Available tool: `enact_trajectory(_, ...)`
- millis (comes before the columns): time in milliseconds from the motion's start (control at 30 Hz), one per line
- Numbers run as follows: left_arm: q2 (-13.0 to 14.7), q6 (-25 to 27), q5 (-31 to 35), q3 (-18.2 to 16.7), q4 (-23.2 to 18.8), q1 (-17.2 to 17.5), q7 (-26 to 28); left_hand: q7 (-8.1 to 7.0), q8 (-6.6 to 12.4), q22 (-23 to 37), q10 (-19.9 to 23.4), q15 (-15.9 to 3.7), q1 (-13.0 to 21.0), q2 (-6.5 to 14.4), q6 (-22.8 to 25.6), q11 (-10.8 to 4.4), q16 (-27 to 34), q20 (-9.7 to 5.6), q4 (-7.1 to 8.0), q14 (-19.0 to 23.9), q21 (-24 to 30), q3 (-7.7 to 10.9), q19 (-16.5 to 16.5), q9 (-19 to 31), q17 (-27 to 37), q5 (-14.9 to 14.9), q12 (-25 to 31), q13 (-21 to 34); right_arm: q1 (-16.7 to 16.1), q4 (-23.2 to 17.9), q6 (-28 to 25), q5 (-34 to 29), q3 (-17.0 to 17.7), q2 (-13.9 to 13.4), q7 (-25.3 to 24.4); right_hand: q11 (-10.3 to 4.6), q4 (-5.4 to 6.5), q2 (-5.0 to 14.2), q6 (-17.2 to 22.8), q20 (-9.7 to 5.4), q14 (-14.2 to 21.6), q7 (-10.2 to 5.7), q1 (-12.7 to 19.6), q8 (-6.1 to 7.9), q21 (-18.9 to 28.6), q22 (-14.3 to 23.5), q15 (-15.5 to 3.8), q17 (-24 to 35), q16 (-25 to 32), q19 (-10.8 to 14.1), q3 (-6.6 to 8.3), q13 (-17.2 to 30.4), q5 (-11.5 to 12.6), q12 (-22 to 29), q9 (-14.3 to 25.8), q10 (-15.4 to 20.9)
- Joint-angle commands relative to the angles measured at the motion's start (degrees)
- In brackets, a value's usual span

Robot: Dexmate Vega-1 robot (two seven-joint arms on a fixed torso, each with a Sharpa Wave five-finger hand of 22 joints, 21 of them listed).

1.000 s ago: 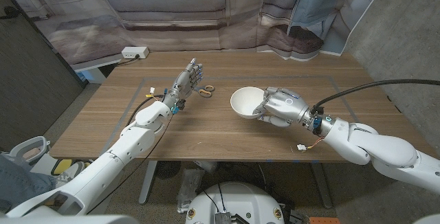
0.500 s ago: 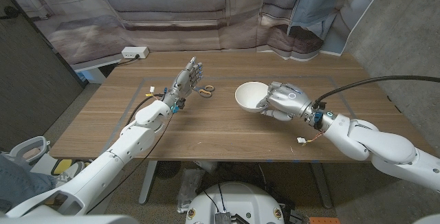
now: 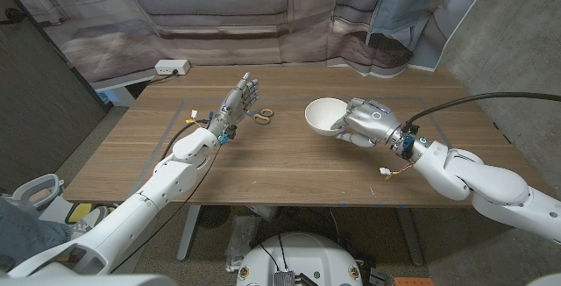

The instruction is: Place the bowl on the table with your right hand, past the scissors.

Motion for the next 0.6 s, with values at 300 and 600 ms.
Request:
enact_trajectory(300,0.12,0.52,0.13,0.07,0.1,-0.4,0.11,0.27,-0.15,0.11,-0.31,0.14,0.28,0.32,0.25,0.19,0.09,-0.44,0.1,-0.29,-0.09,-0.22,-0.46,0.25,0.32,-0.11,-0.09,0.3,5.04,3.89,-0.91,0.88,-2.94,2.86,-0.5,-0.14,0.49,4.59,1.44,-9.24,0.49,-1.65,4.47,0.33,0.45,0.12,-3.84,0.28,0.06,-0.39,0.17,0.23,0.37,0.3,0.35,0.14)
enact_trajectory(600,-0.04,0.47,-0.04,0.04,1.0,-1.07,-0.44,0.25,-0.16,0.11,-0.32,0.16,0.33,0.36,0.23,0.22,0.09,-0.49,0.09,-0.28,-0.09,-0.32,-0.46,0.25,0.32,-0.11,-0.09,0.3,6.94,5.48,-2.53,0.98,-4.41,3.72,0.16,-0.13,0.52,4.6,1.52,-9.23,0.55,-1.65,4.49,0.34,0.52,0.12,-3.83,0.31,0.07,-0.34,0.17,0.13,0.39,0.27,0.3,0.21)
